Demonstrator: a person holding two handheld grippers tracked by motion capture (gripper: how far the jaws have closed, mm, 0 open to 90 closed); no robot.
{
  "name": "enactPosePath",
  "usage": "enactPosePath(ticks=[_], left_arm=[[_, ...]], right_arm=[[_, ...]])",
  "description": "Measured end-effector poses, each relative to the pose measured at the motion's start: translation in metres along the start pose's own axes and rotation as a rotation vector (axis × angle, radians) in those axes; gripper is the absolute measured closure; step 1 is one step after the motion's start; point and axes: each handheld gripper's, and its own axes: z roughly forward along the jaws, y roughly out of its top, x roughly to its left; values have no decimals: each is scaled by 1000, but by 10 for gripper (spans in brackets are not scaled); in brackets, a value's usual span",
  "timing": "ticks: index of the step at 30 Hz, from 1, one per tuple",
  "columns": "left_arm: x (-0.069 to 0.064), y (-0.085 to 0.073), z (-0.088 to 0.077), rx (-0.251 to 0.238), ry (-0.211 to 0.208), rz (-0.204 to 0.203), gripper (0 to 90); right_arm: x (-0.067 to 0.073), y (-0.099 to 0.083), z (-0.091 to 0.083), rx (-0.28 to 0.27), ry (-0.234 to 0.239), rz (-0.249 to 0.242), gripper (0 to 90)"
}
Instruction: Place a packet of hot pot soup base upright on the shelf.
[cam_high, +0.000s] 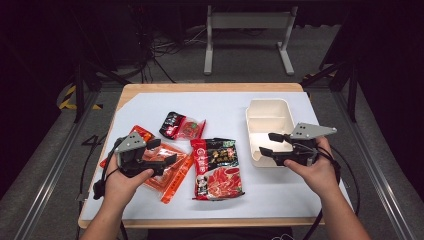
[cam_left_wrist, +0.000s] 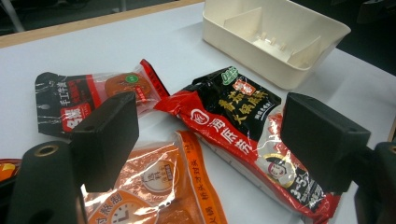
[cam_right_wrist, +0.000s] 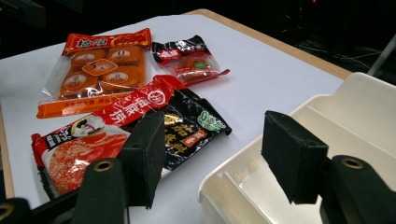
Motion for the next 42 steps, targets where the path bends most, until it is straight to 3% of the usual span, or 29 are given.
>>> enactPosePath(ticks=[9,13,15,18,20,26,33,38,42], left_arm=[[-7,7,12,-36,48,-11,207],[0,10,25,-29,2,-54,221],[1,14,34,-12,-8,-43,220],[2,21,45,6,11,-8,213],[2,23,51,12,6,-31,212],[8,24,72,60,14,-30,207],[16,24,93,83,12,-68,177],[12,22,96,90,-9,-36,175],[10,20,98,124,18,-10,182]], right_arm=[[4,3,0,-10,-13,23,406],[3,6,-1,-12,-18,21,403],[4,7,-2,-16,-21,15,401],[4,10,-4,-23,-24,11,398],[4,11,-5,-28,-25,10,397],[1,11,-7,-30,-34,19,391],[1,13,-13,-42,-43,21,386],[1,13,-15,-46,-51,24,379],[1,12,-16,-45,-51,24,375]])
